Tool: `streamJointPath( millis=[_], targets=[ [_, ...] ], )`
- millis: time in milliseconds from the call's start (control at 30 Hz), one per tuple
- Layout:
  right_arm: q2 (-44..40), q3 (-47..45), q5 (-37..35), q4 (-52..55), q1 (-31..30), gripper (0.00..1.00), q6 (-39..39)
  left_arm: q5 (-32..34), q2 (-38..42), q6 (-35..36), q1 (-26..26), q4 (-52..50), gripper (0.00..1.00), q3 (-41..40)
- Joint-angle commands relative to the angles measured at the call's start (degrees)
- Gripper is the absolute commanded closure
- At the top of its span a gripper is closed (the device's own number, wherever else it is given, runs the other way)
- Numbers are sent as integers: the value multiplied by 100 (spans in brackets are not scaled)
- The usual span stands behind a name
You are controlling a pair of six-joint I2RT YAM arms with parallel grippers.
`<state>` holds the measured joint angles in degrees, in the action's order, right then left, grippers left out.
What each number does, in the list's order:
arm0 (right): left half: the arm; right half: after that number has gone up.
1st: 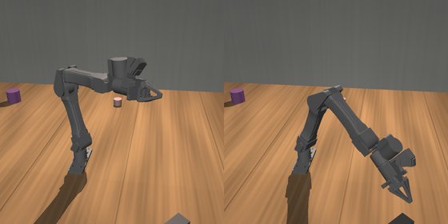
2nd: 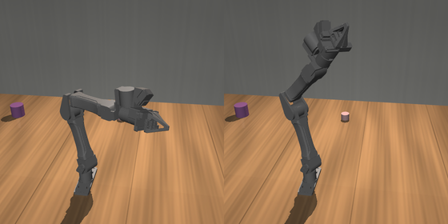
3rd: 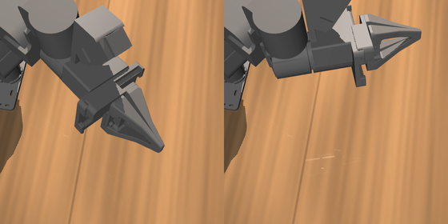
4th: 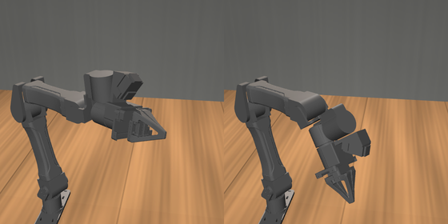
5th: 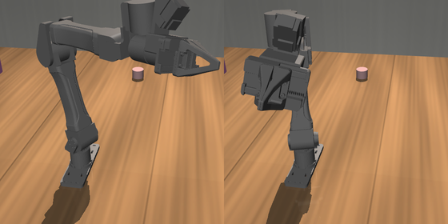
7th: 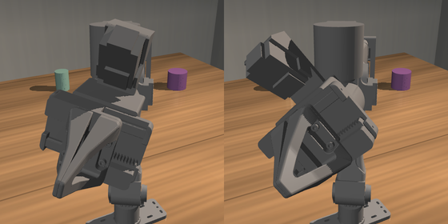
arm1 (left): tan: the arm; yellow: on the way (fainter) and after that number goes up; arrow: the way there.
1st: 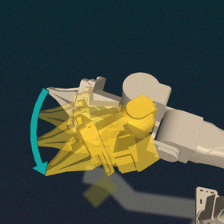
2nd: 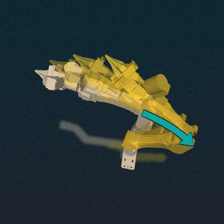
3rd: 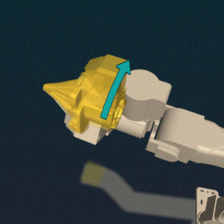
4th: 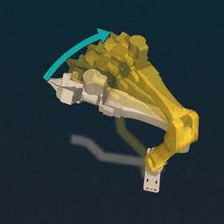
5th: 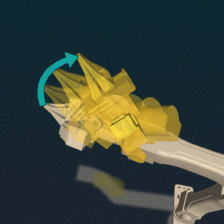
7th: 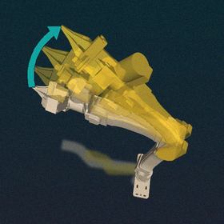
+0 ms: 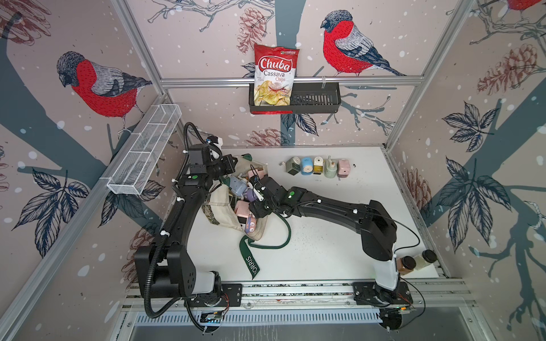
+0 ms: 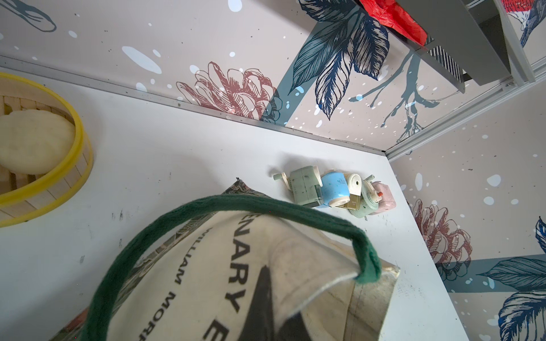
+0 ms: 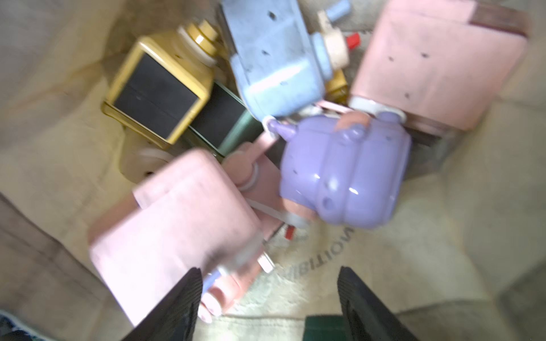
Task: Take out the pencil sharpeners from the tote bags
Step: Adjust the pencil sharpener in the canvas bag.
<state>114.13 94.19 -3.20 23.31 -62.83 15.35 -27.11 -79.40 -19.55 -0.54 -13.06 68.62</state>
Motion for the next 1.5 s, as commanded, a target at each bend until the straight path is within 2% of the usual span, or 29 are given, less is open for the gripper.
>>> streamJointPath(
  millis=[0,200,300,400,567,733,1033,1200,1367,1467],
  targets=[
    [-125,-56,-181,239,-26,27,134,-235,17,-31,3,542,100,46],
    [-324,199,-244,109,-191,23,313,-233,3,-25,2,536,100,41],
    [-218,453,7,-70,-231,20,511,-234,12,-24,10,542,100,42],
    [195,984,212,36,-297,19,627,-226,12,-23,4,533,100,42],
    [1196,2324,-128,870,-353,19,853,-224,3,-23,1,533,100,48],
    [1759,3061,-143,1148,-402,17,873,-225,12,-25,1,521,100,48],
    [2050,2975,-424,1602,-507,14,677,-217,3,-26,7,514,100,54],
    [1927,2639,-920,1773,-514,17,634,-224,-4,-29,14,512,100,50],
    [1431,2026,-1307,1798,-381,22,702,-239,3,-31,11,522,100,51],
    [1019,1491,-1241,1507,-315,22,698,-242,3,-33,11,524,100,46]
  ],
)
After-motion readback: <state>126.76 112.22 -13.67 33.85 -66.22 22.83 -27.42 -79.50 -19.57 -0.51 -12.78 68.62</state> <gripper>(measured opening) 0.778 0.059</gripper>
